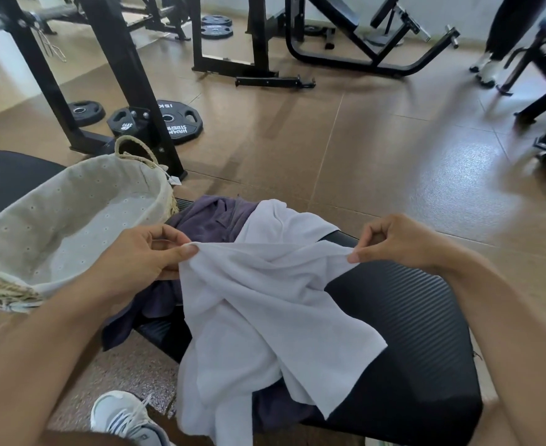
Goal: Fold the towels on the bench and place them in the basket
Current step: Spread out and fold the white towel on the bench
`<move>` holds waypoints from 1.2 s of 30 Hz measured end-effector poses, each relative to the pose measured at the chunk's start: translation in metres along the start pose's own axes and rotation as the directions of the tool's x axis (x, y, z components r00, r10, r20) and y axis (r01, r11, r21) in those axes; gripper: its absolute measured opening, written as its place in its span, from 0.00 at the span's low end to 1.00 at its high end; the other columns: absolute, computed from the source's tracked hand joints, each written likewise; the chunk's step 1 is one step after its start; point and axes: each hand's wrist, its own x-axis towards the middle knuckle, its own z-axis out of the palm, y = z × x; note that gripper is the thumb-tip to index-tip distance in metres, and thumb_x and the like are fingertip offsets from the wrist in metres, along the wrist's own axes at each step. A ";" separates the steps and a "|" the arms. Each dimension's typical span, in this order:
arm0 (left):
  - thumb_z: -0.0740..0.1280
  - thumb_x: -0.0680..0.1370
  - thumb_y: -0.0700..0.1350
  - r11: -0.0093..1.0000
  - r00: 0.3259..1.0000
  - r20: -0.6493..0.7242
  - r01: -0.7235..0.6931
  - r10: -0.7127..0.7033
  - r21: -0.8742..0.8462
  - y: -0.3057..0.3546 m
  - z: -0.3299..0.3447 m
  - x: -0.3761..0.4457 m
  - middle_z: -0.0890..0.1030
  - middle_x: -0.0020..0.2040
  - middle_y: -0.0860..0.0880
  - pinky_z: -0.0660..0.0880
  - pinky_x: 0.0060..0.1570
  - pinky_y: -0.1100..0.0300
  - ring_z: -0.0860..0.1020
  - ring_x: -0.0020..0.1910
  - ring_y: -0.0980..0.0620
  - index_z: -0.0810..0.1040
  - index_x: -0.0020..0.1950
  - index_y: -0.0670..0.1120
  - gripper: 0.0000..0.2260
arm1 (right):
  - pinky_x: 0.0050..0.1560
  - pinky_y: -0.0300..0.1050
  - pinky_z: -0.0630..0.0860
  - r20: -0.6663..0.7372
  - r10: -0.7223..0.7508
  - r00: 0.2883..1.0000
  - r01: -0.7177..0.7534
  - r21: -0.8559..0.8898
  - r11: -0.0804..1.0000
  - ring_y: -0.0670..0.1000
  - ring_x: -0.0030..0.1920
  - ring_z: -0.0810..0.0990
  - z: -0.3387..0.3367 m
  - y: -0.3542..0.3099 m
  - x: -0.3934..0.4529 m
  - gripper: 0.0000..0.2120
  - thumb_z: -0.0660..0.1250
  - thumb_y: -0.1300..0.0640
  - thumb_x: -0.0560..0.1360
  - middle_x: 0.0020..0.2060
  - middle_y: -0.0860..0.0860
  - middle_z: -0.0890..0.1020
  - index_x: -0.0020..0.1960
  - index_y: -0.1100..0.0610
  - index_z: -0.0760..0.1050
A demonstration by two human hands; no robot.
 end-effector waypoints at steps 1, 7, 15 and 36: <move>0.74 0.74 0.40 1.000 1.000 -0.004 -0.001 0.001 -0.002 -0.001 0.000 0.000 0.86 0.46 0.39 0.85 0.43 0.56 0.85 0.43 0.45 0.81 0.49 0.37 0.08 | 0.48 0.54 0.77 0.000 -0.009 1.000 0.009 0.018 1.000 0.60 0.38 0.82 0.000 0.002 0.001 0.12 0.83 0.53 0.65 0.36 0.53 0.86 0.39 0.58 0.83; 0.72 0.76 0.39 1.000 0.998 -0.052 -0.019 0.018 -0.010 -0.002 0.004 0.004 0.86 0.47 0.38 0.84 0.46 0.54 0.84 0.43 0.44 0.81 0.48 0.41 0.03 | 0.60 0.48 0.79 -0.027 -0.069 0.997 0.069 0.018 0.997 0.54 0.48 0.87 -0.004 0.006 0.005 0.05 0.80 0.60 0.70 0.41 0.51 0.88 0.44 0.54 0.86; 0.72 0.77 0.40 0.996 0.994 -0.078 -0.080 0.077 -0.033 0.000 0.006 0.004 0.84 0.40 0.47 0.84 0.45 0.54 0.83 0.41 0.49 0.81 0.47 0.43 0.01 | 0.59 0.44 0.77 -0.031 -0.105 0.994 0.105 -0.005 0.994 0.44 0.48 0.86 -0.001 0.003 0.007 0.05 0.78 0.56 0.72 0.43 0.46 0.88 0.47 0.50 0.86; 0.67 0.79 0.32 0.991 0.992 0.036 -0.119 0.117 0.057 0.006 0.005 -0.005 0.80 0.44 0.41 0.81 0.54 0.49 0.81 0.45 0.46 0.81 0.45 0.42 0.07 | 0.59 0.60 0.77 -0.037 -0.003 0.999 -0.001 -0.100 0.995 0.61 0.50 0.84 -0.006 0.012 0.007 0.05 0.77 0.56 0.73 0.40 0.52 0.87 0.42 0.47 0.85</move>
